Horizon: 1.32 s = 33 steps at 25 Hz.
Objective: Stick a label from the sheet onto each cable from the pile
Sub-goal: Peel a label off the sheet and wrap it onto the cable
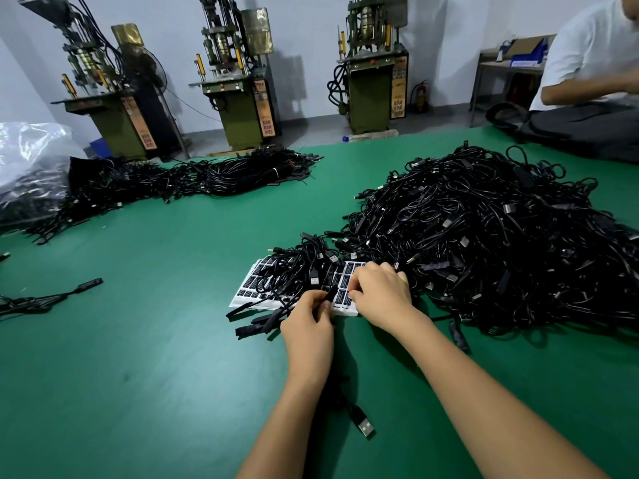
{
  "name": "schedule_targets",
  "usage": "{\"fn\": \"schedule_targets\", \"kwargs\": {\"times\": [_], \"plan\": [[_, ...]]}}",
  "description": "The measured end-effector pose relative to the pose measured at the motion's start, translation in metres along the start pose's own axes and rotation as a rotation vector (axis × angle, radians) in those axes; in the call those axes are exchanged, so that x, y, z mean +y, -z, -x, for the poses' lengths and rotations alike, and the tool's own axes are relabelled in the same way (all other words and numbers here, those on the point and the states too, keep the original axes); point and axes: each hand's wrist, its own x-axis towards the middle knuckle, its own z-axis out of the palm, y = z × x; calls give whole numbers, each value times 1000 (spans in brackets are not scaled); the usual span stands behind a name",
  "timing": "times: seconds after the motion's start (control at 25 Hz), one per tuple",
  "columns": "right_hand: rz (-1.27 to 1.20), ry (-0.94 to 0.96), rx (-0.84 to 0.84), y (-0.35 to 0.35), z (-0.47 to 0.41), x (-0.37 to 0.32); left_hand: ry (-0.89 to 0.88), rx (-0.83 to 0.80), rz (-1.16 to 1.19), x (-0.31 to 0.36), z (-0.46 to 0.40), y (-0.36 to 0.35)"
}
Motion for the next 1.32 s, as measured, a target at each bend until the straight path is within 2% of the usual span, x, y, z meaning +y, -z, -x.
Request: {"fn": "schedule_targets", "kwargs": {"times": [0.2, 0.44, 0.52, 0.6, 0.76, 0.88, 0.96, 1.08, 1.2, 1.32], "plan": [[-41, 79, 5, 4, 4, -1, -9, 4, 1, 0, 0, 0], [-64, 189, 128, 4, 13, -7, -28, 14, -12, -3, -1, 0], [-154, 245, 174, 9, 21, -5, -21, 13, 3, -4, -1, 0], [-393, 217, 207, 18, 32, -2, -7, 21, 29, -4, 0, 0], [-1037, -73, 240, 38, 51, 17, -76, 63, 131, 3, 6, -1], [-1441, -235, 259, 42, 65, 37, -28, -196, 288, 14, 19, -17], [-1570, -279, 278, 40, 71, 45, 79, -378, 419, 19, 25, -27], [-1503, -229, 313, 36, 73, 48, 104, -488, 493, 19, 26, -27], [-1327, -131, 338, 28, 76, 43, 93, -508, 522, 18, 25, -24], [-1258, -76, 355, 22, 78, 42, 106, -523, 507, 16, 24, -25]]}}
